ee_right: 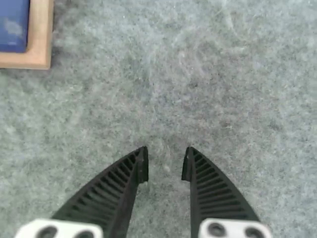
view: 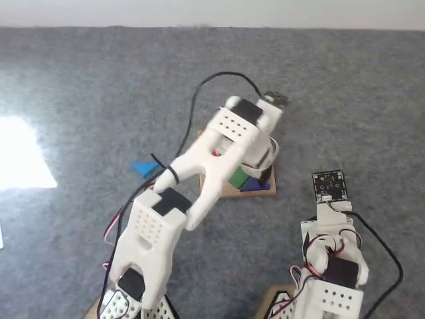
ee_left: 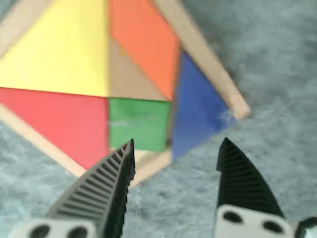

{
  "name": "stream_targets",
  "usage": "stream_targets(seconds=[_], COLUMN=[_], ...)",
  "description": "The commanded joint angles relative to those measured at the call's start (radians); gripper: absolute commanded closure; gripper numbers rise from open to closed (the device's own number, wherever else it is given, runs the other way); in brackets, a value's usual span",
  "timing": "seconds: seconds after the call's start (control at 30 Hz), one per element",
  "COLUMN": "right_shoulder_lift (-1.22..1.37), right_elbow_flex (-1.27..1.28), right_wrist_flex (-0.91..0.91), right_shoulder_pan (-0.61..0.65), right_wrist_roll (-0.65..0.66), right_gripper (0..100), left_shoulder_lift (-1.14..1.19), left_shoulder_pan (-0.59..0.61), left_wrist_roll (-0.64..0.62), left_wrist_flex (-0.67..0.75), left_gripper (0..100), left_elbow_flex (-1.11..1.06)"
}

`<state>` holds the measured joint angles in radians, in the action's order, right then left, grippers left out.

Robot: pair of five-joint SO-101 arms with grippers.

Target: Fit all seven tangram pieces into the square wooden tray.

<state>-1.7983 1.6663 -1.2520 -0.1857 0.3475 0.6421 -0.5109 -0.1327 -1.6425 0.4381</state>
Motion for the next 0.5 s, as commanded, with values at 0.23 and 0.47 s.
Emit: stream_targets(seconds=[0.23, 0.47], right_shoulder_lift=[-0.008, -0.008], right_elbow_flex=[0.017, 0.017], right_wrist_flex=[0.001, 0.001], right_shoulder_pan=[-0.001, -0.001], right_wrist_roll=[0.014, 0.014], right_gripper=[86.4, 86.4], left_shoulder_lift=[-0.068, -0.072], left_shoulder_pan=[0.012, 0.048], left_wrist_roll=[0.046, 0.083], left_wrist_flex=[0.181, 0.23], left_gripper=[75, 75], left_elbow_flex=[-0.151, -0.188])
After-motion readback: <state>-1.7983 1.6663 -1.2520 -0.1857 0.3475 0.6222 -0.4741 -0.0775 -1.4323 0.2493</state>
